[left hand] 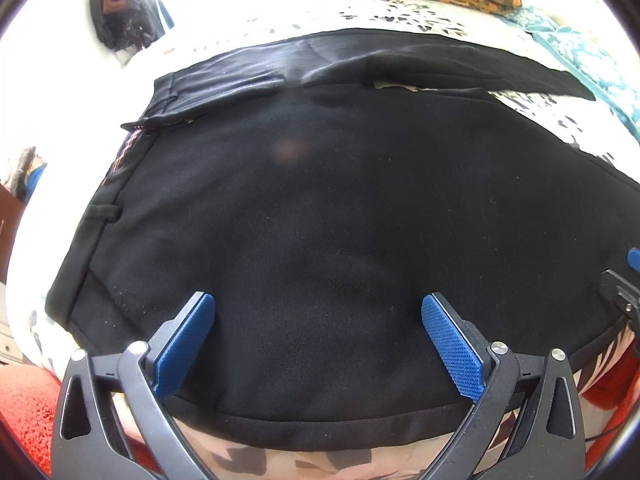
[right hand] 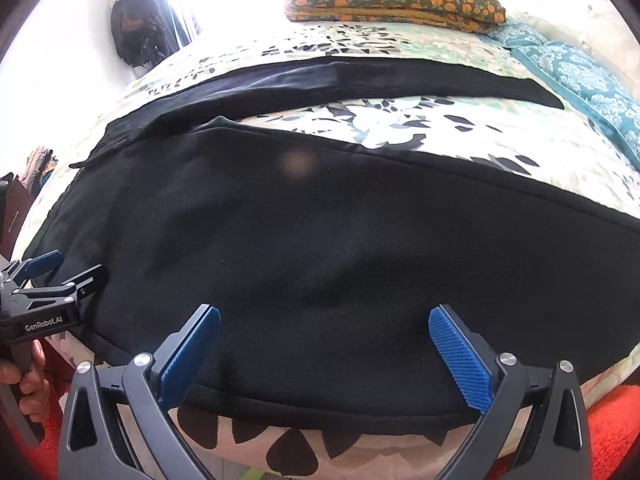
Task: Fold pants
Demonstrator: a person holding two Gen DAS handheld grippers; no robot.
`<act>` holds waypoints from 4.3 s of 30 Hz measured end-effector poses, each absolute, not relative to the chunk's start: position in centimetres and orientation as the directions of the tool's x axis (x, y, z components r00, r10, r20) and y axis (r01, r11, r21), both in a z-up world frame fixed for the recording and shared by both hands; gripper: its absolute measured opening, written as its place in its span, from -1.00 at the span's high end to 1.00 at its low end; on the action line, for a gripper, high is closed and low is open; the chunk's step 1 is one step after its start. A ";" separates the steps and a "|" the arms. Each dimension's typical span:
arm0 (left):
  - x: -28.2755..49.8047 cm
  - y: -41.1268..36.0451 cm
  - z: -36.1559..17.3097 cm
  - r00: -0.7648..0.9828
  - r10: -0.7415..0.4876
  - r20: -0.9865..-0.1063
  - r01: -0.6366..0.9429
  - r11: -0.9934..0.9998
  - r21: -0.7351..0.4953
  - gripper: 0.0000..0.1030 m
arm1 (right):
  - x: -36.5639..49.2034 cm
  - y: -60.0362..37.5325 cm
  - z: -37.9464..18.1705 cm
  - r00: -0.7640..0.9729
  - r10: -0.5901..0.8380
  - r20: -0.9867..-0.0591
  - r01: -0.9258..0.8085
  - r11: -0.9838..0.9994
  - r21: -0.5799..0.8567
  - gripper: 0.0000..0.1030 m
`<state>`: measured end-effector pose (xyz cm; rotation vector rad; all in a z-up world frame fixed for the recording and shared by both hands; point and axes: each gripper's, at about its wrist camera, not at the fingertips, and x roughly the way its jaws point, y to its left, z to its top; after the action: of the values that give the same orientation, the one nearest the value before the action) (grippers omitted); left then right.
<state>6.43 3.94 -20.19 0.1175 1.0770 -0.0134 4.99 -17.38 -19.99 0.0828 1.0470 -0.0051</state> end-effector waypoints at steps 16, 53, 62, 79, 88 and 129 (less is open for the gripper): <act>6.8 18.6 -17.5 0.484 -0.019 -0.875 -0.258 0.952 -0.163 -0.97 | 4.1 -18.2 -19.6 0.518 0.042 -0.855 0.013 0.998 0.057 -1.00; 32.3 2.9 -16.6 0.481 -0.029 -0.876 -0.017 0.999 -0.043 -0.98 | 37.9 -22.5 -22.7 0.395 0.104 -0.913 -0.176 0.984 0.036 -1.00; 37.7 2.6 -21.2 0.485 0.066 -0.872 -0.071 0.997 0.036 -0.99 | 40.3 -25.7 -24.3 0.322 0.194 -0.927 -0.209 0.969 0.130 -1.00; 36.1 2.4 -21.8 0.602 0.078 -0.795 -0.072 0.996 0.043 -0.99 | 50.7 -62.8 -20.2 0.323 -0.207 -0.924 0.423 0.905 -0.055 -0.76; 36.4 2.5 -21.9 0.604 0.078 -0.793 -0.072 0.996 0.043 -0.99 | 46.0 -60.8 -16.7 0.453 -0.190 -0.871 0.357 0.934 -0.019 0.81; 38.4 2.3 -20.0 0.399 -0.298 -0.867 -0.393 0.799 -0.455 0.91 | 1.2 -53.5 -12.7 0.778 -0.119 -0.617 0.484 0.739 0.469 0.93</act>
<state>38.40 2.29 -19.99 -0.6832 1.1852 0.0665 1.22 -53.46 -12.72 0.6633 0.5951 -0.3532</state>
